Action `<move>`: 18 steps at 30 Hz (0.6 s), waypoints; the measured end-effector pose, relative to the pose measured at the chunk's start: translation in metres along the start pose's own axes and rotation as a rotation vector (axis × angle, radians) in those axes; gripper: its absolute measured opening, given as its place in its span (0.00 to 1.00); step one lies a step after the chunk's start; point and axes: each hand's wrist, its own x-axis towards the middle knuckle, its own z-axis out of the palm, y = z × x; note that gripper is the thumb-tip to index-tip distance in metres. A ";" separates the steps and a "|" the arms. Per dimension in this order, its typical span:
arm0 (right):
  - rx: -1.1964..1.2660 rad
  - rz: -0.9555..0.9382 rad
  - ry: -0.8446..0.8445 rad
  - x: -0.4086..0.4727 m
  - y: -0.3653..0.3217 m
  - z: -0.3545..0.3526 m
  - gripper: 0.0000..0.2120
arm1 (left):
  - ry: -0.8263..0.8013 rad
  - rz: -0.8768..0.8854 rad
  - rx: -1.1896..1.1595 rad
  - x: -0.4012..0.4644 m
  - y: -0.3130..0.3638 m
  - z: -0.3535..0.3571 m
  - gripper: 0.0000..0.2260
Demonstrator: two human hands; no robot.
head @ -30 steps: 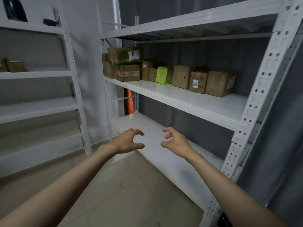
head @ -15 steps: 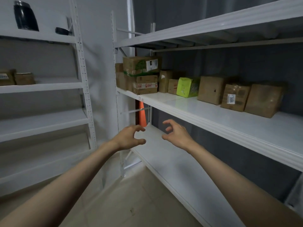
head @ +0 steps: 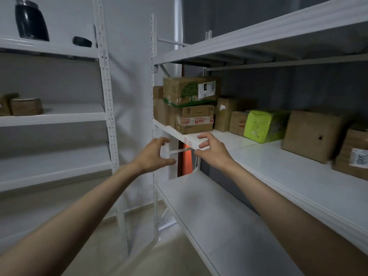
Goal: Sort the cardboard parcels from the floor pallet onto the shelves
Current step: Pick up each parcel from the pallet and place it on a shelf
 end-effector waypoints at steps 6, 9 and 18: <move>0.044 0.023 0.031 0.077 0.009 0.020 0.27 | 0.117 -0.024 -0.122 0.087 -0.036 -0.007 0.46; 0.083 0.033 0.051 0.114 0.009 0.028 0.29 | 0.188 0.009 -0.262 0.139 -0.047 -0.008 0.49; 0.007 0.042 0.132 0.227 -0.012 0.035 0.33 | 0.346 0.094 -0.473 0.296 -0.059 -0.015 0.57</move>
